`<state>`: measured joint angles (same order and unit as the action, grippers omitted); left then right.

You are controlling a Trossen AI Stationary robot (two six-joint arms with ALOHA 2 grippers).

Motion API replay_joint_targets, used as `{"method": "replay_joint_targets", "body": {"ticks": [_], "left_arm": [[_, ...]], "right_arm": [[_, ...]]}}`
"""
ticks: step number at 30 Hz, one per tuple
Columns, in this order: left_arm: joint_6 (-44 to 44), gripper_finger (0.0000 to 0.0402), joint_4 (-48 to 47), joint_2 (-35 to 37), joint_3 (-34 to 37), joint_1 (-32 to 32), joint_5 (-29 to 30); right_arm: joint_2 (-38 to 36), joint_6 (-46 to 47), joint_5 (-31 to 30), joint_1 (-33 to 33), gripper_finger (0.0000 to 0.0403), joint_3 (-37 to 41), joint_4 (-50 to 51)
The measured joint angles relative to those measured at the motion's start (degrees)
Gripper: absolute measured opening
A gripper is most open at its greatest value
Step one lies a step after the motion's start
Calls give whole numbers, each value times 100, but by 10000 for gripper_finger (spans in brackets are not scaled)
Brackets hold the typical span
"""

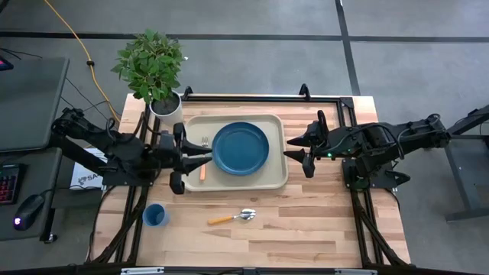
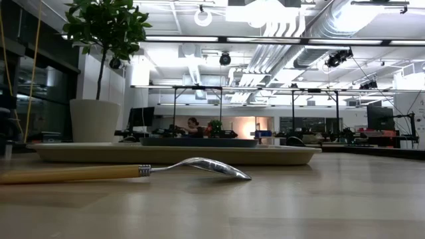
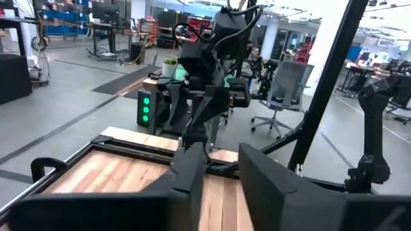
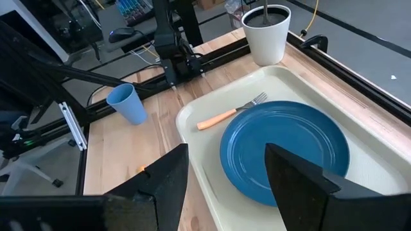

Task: Pick and place plate/cup/fork/spoon on tray
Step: Put the spoon on the left side of the fork on the serving tray

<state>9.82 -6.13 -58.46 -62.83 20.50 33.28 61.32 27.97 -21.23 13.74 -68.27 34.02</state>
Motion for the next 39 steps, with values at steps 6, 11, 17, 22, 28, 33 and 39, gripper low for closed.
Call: {"method": "replay_joint_targets", "body": {"ticks": [6, 11, 17, 22, 28, 33, 39], "left_arm": [[0, 172, -37, 0, 0, -1, -58], [0, 233, -51, 0, 2, -3, 26], [0, 264, -51, 0, 2, -3, 39], [49, 265, -48, -1, 2, -34, -68], [505, 255, -1005, -391, -328, -282, -1206], [746, 253, -2722, -1229, -1055, -226, -1944], [1532, 253, -3349, -2466, -1292, 226, -2358]], "right_arm": [[0, 1, -2, 0, 197, 0, -25], [0, 2, -2, -2, 197, 0, -94], [0, 2, -4, -2, 197, 0, -92], [0, 2, -7, -2, 197, 0, -90], [0, 192, -20, -2, 197, 0, -90], [0, 459, -132, -2, 197, 0, -74], [-2, 400, -129, -2, 197, 0, -33]]}}
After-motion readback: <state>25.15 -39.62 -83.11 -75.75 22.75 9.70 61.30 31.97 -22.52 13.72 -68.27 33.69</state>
